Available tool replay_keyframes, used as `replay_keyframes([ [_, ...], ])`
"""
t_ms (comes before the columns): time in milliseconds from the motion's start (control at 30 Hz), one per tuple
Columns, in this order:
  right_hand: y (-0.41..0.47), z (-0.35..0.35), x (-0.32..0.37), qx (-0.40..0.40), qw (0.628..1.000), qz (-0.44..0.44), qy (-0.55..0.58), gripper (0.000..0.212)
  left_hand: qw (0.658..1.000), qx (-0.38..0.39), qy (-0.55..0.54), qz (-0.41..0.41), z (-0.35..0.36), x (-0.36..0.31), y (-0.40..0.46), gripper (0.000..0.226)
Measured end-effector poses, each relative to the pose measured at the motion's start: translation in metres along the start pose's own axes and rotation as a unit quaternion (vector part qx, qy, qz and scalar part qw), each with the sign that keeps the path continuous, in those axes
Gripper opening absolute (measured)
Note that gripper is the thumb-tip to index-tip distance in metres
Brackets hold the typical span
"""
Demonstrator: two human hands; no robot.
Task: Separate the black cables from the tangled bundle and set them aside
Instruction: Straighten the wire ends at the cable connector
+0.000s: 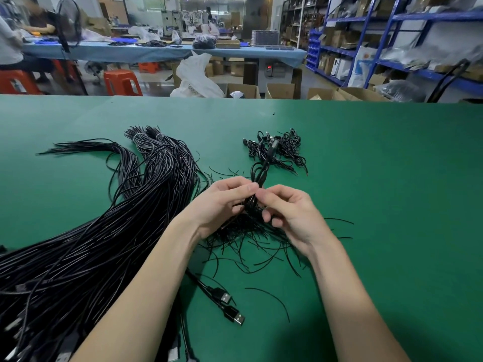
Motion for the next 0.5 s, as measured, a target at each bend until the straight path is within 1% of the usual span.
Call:
replay_keyframes([
  [67,0.001,0.008,-0.008,0.013,0.988,0.064,0.138,0.011,0.998,-0.015,-0.017,0.058,0.003,-0.003,0.002,0.011],
  [133,0.001,0.012,-0.014,-0.003,0.964,0.127,0.233,0.010,0.990,-0.065,0.028,0.119,0.002,-0.006,0.000,0.010],
  [200,0.001,0.011,-0.016,-0.016,0.943,0.180,0.279,0.010,0.973,-0.106,0.119,0.164,0.001,-0.010,-0.002,0.011],
  [233,0.001,0.010,-0.017,-0.020,0.935,0.197,0.295,0.009,0.962,-0.115,0.170,0.181,0.001,-0.013,-0.002,0.011],
  [267,0.000,0.010,-0.017,-0.020,0.930,0.203,0.306,0.009,0.949,-0.117,0.219,0.193,0.001,-0.016,-0.003,0.011],
  [300,0.000,0.010,-0.016,-0.018,0.933,0.195,0.301,0.008,0.941,-0.115,0.251,0.198,0.000,-0.019,-0.002,0.009],
  [333,0.001,0.009,-0.016,-0.021,0.949,0.170,0.265,0.007,0.942,-0.109,0.256,0.189,-0.001,-0.021,-0.002,0.007],
  [400,0.005,0.001,-0.012,-0.054,0.991,0.076,0.100,0.005,0.961,-0.109,0.211,0.143,-0.004,-0.019,0.000,0.009],
  [433,0.006,-0.003,-0.008,-0.073,0.997,0.018,0.016,0.003,0.971,-0.112,0.183,0.110,-0.006,-0.017,0.000,0.010],
  [500,0.005,-0.007,0.000,-0.080,0.990,-0.079,-0.086,0.006,0.987,-0.098,0.125,0.036,-0.006,-0.010,0.000,0.014],
])
Point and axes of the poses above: each hand's wrist, its own y-axis towards the middle knuckle, its own z-axis out of the palm, x = y × z, the point moved 4 cm from there along y, towards the middle knuckle, and after that the axes turned 1 degree about x, right-handed, at the moved point
